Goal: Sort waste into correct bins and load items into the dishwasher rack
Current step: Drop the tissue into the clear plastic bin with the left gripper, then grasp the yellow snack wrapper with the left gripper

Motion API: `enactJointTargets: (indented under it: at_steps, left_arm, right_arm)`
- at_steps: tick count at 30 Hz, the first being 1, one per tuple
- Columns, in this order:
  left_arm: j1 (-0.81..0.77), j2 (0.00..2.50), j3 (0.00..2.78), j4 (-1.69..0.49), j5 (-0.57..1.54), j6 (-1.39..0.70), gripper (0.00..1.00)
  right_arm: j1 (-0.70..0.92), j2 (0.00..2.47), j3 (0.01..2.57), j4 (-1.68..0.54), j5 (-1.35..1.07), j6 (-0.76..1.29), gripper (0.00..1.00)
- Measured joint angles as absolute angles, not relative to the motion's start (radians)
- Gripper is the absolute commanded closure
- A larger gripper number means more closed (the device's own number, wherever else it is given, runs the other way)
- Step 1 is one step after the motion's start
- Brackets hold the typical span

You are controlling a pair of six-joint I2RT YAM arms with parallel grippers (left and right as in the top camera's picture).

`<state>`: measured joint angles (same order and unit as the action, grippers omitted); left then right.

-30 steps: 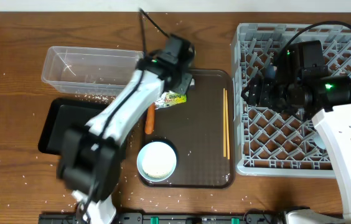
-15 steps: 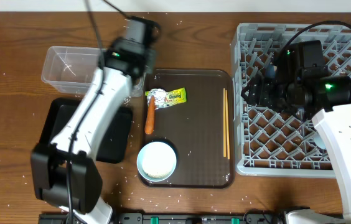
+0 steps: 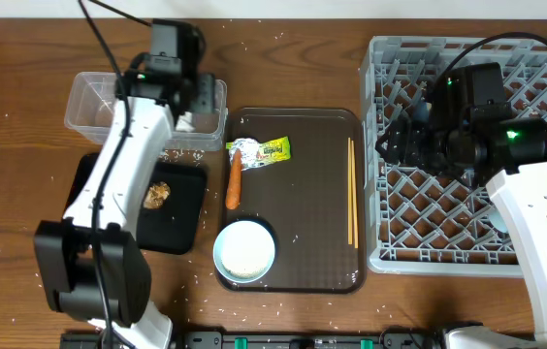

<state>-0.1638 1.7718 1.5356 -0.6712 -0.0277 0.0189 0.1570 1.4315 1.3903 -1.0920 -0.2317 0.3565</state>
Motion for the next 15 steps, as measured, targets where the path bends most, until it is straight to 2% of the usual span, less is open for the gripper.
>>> enactJointTargets:
  at_steps: [7, 15]
  left_arm:
    - [-0.366, 1.747, 1.526, -0.801, 0.028, 0.023, 0.3]
    - [-0.483, 1.808, 1.422, -0.725, 0.014, 0.03, 0.28]
  right_arm:
    - [0.157, 1.431, 1.39, -1.095, -0.232, 0.356, 0.19]
    - [0.157, 1.432, 1.39, -1.099, -0.232, 0.357, 0.19]
